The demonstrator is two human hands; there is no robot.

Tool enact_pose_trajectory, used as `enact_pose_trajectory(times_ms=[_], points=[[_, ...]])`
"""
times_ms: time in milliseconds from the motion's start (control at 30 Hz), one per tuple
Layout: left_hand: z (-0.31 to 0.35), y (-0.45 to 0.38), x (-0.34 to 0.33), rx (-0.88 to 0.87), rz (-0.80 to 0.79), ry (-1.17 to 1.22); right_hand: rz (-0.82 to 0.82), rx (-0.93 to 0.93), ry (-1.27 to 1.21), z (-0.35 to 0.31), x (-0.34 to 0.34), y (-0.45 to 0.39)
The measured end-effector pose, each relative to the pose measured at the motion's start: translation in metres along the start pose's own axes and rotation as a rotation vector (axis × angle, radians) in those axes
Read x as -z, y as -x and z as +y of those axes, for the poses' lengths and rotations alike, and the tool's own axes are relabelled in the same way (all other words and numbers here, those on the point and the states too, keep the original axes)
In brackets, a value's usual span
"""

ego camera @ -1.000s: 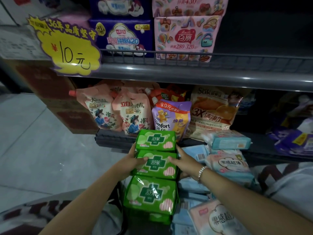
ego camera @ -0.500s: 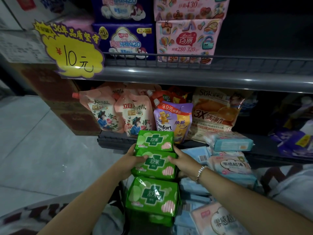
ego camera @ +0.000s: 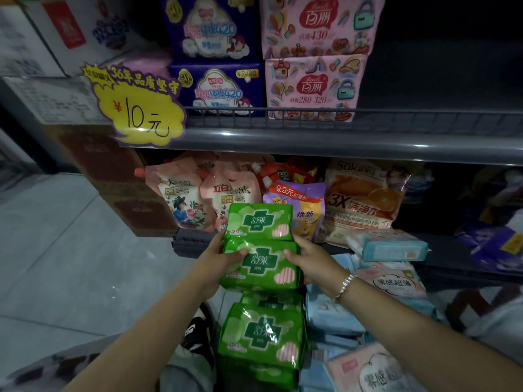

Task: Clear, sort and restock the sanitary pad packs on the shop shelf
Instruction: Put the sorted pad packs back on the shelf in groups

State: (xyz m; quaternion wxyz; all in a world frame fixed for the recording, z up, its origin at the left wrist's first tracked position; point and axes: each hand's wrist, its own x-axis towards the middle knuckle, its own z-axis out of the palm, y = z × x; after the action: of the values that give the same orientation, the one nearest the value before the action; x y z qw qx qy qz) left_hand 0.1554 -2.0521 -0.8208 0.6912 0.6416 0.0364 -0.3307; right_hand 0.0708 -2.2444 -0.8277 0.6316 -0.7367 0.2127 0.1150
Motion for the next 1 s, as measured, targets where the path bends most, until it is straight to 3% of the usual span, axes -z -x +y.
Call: enact_pose_trajectory(times_ms=[500, 767, 1000], points=[[0.071, 0.092, -0.066, -0.270, -0.059, -0.106, 0.168, 0.325, -0.040, -0.063, 0.054, 0.096], [0.129, 0.117, -0.159, -0.413, -0.177, -0.211, 0.312, 0.489, -0.088, -0.106, 0.136, 0.167], [0.187, 0.105, -0.254, -0.409, -0.328, -0.199, 0.423, 0.435, -0.134, -0.148, 0.227, 0.196]])
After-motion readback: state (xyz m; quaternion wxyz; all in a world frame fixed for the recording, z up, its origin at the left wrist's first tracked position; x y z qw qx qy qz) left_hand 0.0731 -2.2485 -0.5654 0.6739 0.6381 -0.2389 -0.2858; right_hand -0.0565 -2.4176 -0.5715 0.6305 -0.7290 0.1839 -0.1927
